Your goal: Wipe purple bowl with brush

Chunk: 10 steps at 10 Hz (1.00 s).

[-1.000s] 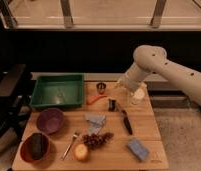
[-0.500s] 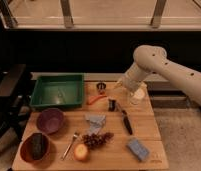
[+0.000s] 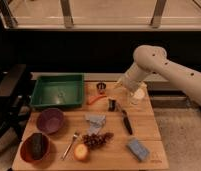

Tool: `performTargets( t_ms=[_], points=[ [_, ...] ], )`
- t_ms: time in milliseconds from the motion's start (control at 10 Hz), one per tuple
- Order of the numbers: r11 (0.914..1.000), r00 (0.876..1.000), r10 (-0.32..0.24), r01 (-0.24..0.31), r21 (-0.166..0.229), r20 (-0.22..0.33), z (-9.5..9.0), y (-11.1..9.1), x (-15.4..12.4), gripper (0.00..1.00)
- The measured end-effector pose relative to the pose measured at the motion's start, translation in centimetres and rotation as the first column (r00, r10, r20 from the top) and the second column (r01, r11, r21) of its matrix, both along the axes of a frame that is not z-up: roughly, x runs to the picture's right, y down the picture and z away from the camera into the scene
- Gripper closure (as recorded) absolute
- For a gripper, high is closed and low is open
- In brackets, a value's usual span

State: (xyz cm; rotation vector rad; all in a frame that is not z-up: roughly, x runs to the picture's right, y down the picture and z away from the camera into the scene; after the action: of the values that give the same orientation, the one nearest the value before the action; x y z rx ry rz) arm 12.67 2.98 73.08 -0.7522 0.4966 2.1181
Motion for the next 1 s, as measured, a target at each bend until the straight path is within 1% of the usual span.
performTargets(
  t_ms=[600, 800, 900, 1000],
  points=[
    [1.0, 1.0, -0.002, 0.002, 0.003, 0.001, 0.0, -0.1, 0.0, 0.34],
    [0.9981, 0.999, -0.045, 0.046, 0.041, -0.006, -0.3, -1.7, 0.2, 0.34],
    [0.9967, 0.998, -0.059, 0.058, 0.057, 0.004, -0.3, -2.4, -0.2, 0.34],
    [0.9957, 0.998, -0.067, 0.066, 0.064, 0.005, -0.2, -2.3, 0.4, 0.34]
  ],
)
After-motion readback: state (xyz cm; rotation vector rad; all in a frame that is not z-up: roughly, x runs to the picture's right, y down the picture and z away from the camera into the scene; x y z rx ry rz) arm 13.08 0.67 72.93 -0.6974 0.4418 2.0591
